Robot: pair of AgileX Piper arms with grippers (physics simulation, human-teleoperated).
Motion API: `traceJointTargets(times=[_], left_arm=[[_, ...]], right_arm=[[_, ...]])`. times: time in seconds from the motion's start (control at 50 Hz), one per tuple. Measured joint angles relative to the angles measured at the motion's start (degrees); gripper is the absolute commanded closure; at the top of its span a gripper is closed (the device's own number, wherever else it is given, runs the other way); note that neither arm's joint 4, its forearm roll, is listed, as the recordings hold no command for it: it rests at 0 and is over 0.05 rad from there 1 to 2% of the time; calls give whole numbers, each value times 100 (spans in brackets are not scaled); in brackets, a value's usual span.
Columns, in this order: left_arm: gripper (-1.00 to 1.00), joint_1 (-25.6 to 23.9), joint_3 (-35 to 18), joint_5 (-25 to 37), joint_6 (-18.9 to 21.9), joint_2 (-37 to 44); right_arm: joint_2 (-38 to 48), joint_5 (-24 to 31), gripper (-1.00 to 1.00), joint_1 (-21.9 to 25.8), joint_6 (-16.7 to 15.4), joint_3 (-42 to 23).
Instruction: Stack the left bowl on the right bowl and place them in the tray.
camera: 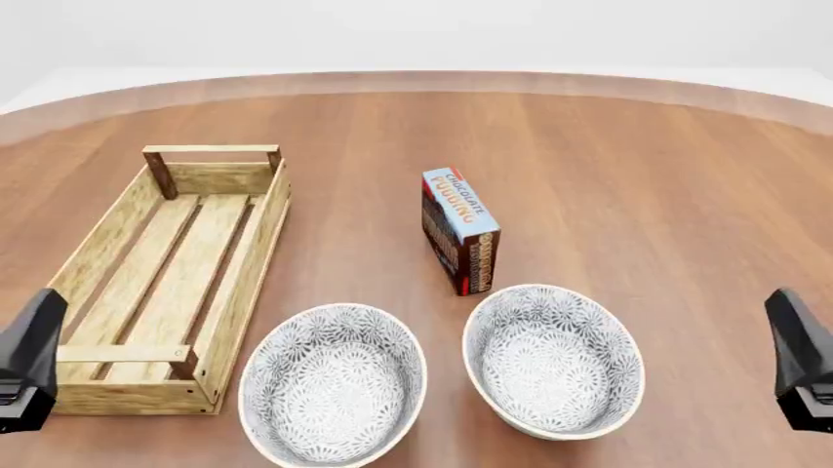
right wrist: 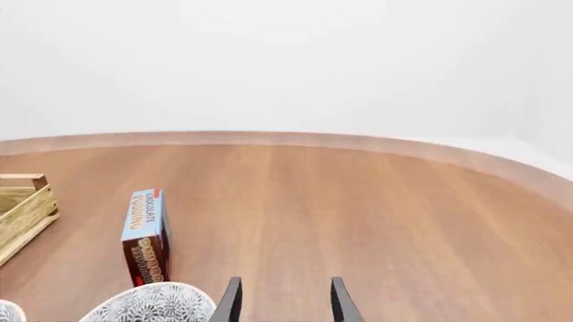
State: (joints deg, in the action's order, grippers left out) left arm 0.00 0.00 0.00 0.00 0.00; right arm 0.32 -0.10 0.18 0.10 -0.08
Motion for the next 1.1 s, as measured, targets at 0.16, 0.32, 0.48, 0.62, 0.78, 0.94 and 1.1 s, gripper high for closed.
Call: traceJointTargets(times=[0.16, 0.32, 0.48, 0.62, 0.78, 0.94, 1.1], left_arm=[[-100, 0, 0, 0, 0, 0], [-100, 0, 0, 0, 0, 0], [-100, 0, 0, 0, 0, 0], [-100, 0, 0, 0, 0, 0], [-100, 0, 0, 0, 0, 0], [-100, 0, 0, 0, 0, 0], [-100, 0, 0, 0, 0, 0]], right_arm=[[128, -59, -100, 47, -13, -18], [545, -203, -100, 91, -199, -150], [1260, -197, -100, 359, -368, -612], [2098, -130, -100, 636, -552, -1178], [3109, 83, -100, 1040, -732, -1860], [4172, 424, -100, 1545, -966, -2621], [5211, 737, -100, 2043, -1163, -3320]])
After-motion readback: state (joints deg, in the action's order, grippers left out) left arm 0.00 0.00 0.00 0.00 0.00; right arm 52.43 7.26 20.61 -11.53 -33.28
